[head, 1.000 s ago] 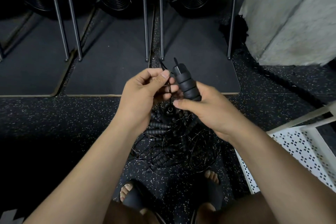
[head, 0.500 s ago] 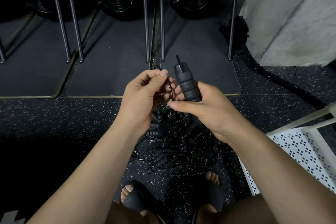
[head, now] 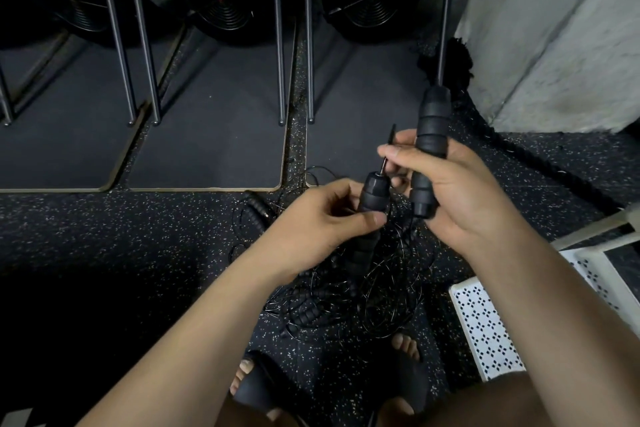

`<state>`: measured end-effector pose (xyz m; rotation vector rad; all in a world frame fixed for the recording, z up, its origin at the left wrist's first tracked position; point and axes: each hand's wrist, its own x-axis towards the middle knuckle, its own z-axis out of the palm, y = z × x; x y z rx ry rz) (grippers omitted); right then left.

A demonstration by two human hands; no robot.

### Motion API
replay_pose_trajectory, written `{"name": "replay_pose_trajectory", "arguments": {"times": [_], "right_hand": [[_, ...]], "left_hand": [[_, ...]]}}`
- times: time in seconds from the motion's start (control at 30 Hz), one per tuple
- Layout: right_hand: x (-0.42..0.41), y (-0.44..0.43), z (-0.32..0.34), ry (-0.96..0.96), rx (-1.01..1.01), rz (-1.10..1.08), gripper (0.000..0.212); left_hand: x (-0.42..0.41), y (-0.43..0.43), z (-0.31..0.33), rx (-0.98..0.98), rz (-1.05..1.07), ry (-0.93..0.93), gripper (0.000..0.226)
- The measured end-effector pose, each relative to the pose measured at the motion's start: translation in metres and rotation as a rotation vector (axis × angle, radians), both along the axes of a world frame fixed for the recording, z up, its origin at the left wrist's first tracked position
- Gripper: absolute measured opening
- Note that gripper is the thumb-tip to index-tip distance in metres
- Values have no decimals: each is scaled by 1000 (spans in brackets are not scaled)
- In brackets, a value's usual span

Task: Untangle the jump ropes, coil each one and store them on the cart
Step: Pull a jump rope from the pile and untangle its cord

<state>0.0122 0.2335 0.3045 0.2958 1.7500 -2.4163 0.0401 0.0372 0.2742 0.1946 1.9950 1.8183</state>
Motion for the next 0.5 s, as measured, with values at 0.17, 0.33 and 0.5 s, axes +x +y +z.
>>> {"name": "replay_pose_trajectory", "arguments": {"times": [0.17, 0.33, 0.5], "right_hand": [[11, -11, -8, 1, 339, -96, 18], [25, -30, 0, 4, 296, -85, 24], [42, -47, -4, 79, 359, -80, 33]], "left_hand": [[0, 4, 3, 44, 161, -7, 22], [0, 6, 22, 134, 346, -1, 25], [8, 0, 32, 243, 475, -6, 28]]}}
